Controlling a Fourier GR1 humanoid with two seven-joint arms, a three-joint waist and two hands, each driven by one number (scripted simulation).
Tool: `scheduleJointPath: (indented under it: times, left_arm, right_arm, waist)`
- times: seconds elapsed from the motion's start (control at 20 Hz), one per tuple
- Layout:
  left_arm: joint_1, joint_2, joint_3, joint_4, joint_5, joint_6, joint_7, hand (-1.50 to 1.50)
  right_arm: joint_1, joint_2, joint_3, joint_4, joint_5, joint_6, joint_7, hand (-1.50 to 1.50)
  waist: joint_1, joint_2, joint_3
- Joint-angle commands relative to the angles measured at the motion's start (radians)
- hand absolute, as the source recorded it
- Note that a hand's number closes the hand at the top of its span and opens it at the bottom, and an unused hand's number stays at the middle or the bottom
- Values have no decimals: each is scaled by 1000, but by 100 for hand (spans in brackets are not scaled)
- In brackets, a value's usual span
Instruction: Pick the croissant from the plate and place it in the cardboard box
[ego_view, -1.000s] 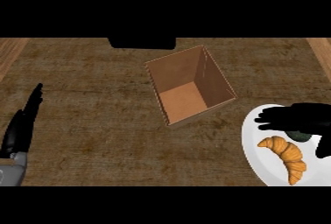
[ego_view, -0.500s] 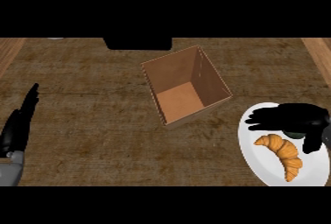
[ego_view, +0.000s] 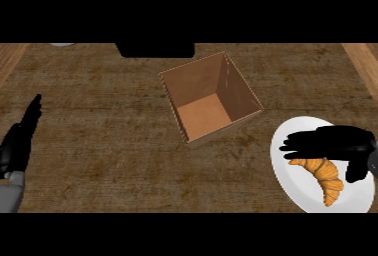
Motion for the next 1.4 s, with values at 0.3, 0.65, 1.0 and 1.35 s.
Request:
scheduleJointPath:
  times: [0.3, 0.65, 1.0, 1.35]
  left_arm:
    - [-28, -34, 12, 32, -23, 10, -7, 0]
    - [18, -2, 51, -53, -28, -29, 35, 0]
    - [69, -19, 65, -24, -30, -58, -57, 0]
    - [68, -59, 57, -48, -61, -26, -2, 0]
  right_arm:
    - [14, -43, 38, -39, 33, 25, -144, -150]
    - [76, -69, -9, -69, 103, 23, -73, -150]
    - [118, 85, -95, -61, 83, -122, -27, 150]
    - [157, 143, -172, -78, 87, -222, -15, 150]
  waist:
    - [-4, 1, 0]
    - [-4, -3, 0]
    - [-4, -2, 0]
    - [-6, -4, 0]
